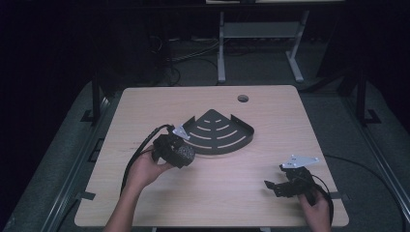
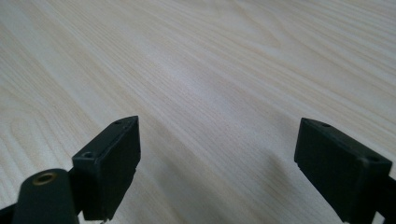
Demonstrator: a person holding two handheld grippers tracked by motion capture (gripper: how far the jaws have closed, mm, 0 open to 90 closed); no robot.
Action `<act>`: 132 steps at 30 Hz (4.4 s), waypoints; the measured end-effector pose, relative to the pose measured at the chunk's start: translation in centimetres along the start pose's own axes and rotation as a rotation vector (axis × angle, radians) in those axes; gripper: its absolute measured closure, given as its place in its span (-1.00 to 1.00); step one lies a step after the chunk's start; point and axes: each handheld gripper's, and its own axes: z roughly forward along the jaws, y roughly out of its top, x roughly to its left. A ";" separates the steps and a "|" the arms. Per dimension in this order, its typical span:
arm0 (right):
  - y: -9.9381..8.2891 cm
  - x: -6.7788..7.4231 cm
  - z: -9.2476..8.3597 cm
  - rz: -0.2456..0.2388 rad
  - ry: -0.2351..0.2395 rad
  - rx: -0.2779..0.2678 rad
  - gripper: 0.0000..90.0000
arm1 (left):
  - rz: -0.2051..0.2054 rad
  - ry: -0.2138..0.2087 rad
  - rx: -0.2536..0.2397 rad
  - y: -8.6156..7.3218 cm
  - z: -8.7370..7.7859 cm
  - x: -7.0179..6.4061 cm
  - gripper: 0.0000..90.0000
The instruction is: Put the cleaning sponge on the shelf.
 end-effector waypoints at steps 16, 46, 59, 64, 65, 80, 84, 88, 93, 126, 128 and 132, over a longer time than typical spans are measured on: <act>-0.3 -0.1 -0.3 0.017 0.006 -0.001 -0.69 | 0.015 -0.008 0.006 2.7 0.9 0.9 -0.26; -0.2 0.0 -0.5 0.011 0.010 -0.016 -0.69 | 0.030 -0.006 0.017 8.3 3.2 3.0 -0.26; -0.2 0.1 -0.5 0.011 0.014 -0.016 -0.69 | -0.002 -0.012 0.018 9.1 5.8 4.0 -0.26; -0.2 0.0 -0.5 0.007 0.008 -0.014 -0.69 | -0.019 -0.023 0.011 9.0 6.8 4.7 -0.27; -0.1 0.1 -0.4 0.007 0.011 -0.014 -0.69 | -0.025 -0.017 0.018 9.0 7.3 4.8 -0.27; -0.2 0.1 -0.7 0.013 0.016 -0.018 -0.69 | -0.051 -0.006 0.055 9.0 9.4 5.3 -0.28; -0.3 0.0 -0.7 0.014 0.016 -0.017 -0.69 | -0.054 -0.018 0.070 9.0 10.0 5.3 -0.28; -0.3 0.1 -0.8 0.009 0.017 -0.015 -0.69 | -0.057 -0.026 0.074 9.0 10.4 5.3 -0.28; -0.3 0.0 -0.8 0.003 0.012 -0.018 -0.69 | -0.067 -0.030 0.078 8.9 10.7 5.6 -0.28; 0.0 0.2 -0.7 -0.005 0.003 -0.008 -0.69 | -0.049 -0.011 0.014 8.9 7.8 4.8 -0.54; -0.1 0.3 -0.8 -0.005 0.006 -0.010 -0.69 | -0.045 -0.017 0.004 8.8 7.5 4.7 -0.55; -0.2 0.2 -0.9 -0.003 0.001 -0.015 -0.69 | -0.040 -0.016 -0.001 8.7 7.0 4.5 -0.55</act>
